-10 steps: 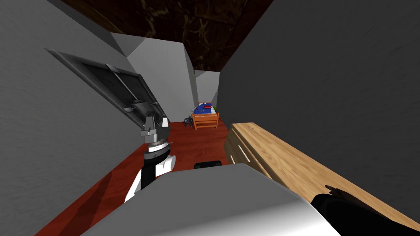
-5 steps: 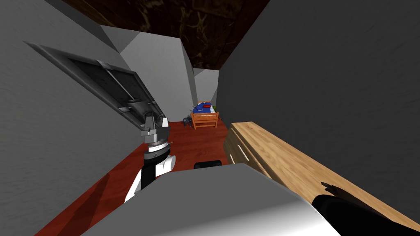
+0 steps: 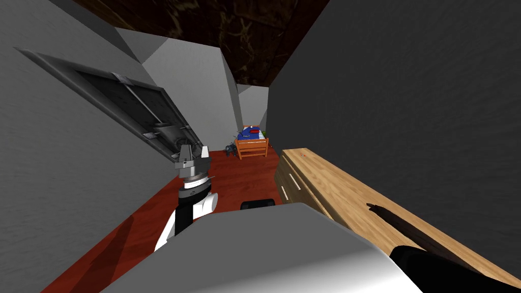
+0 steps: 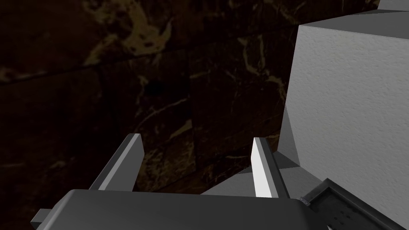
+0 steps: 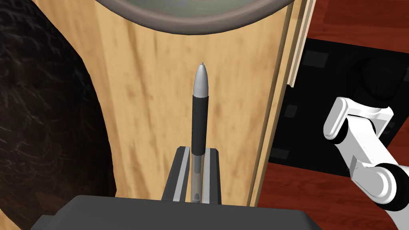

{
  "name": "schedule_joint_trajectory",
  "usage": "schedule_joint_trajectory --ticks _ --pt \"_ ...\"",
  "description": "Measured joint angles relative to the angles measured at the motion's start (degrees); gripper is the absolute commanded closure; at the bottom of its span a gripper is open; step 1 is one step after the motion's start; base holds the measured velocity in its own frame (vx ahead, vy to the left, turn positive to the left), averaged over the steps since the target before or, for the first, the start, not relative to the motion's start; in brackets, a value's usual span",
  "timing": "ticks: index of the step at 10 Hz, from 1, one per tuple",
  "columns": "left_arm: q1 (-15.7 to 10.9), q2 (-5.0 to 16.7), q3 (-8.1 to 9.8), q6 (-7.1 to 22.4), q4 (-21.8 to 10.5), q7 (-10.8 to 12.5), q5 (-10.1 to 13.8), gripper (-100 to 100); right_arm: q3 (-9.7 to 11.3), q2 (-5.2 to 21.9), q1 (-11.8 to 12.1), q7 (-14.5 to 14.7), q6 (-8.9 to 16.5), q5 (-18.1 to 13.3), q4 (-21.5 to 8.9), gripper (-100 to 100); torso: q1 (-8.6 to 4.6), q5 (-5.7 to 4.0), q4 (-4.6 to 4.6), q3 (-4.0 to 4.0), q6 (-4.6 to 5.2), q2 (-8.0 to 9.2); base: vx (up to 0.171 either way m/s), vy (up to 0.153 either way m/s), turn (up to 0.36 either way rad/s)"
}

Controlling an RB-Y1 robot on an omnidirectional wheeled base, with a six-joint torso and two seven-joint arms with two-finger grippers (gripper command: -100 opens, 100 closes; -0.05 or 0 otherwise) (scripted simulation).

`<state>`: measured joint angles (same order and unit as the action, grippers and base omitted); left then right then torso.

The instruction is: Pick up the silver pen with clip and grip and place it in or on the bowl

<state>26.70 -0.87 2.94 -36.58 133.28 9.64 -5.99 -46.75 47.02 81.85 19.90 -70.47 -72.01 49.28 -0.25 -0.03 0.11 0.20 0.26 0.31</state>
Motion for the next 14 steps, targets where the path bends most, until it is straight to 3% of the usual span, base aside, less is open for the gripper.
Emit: schedule_joint_trajectory --ticks 10,11,14 --pt "0.0 0.0 0.0 0.0 0.0 0.0 0.0 0 -10.77 3.08 8.62 0.92 -9.99 1.12 1.83 100 -0.16 -0.18 0.07 0.11 0.06 0.14 -0.119 -0.037 -0.061" --pt "0.0 0.0 0.0 0.0 0.0 0.0 0.0 0 -10.86 3.14 8.68 1.05 -10.15 1.12 1.71 -100 -0.09 -0.2 0.06 0.02 0.04 -0.05 -0.008 -0.003 -0.001" --pt "0.01 0.0 0.0 0.0 0.0 0.0 0.0 0 -10.85 3.13 8.68 1.04 -10.13 1.11 1.71 -100 -0.02 -0.18 -0.01 -0.12 0.02 -0.27 0.0 0.0 0.0"
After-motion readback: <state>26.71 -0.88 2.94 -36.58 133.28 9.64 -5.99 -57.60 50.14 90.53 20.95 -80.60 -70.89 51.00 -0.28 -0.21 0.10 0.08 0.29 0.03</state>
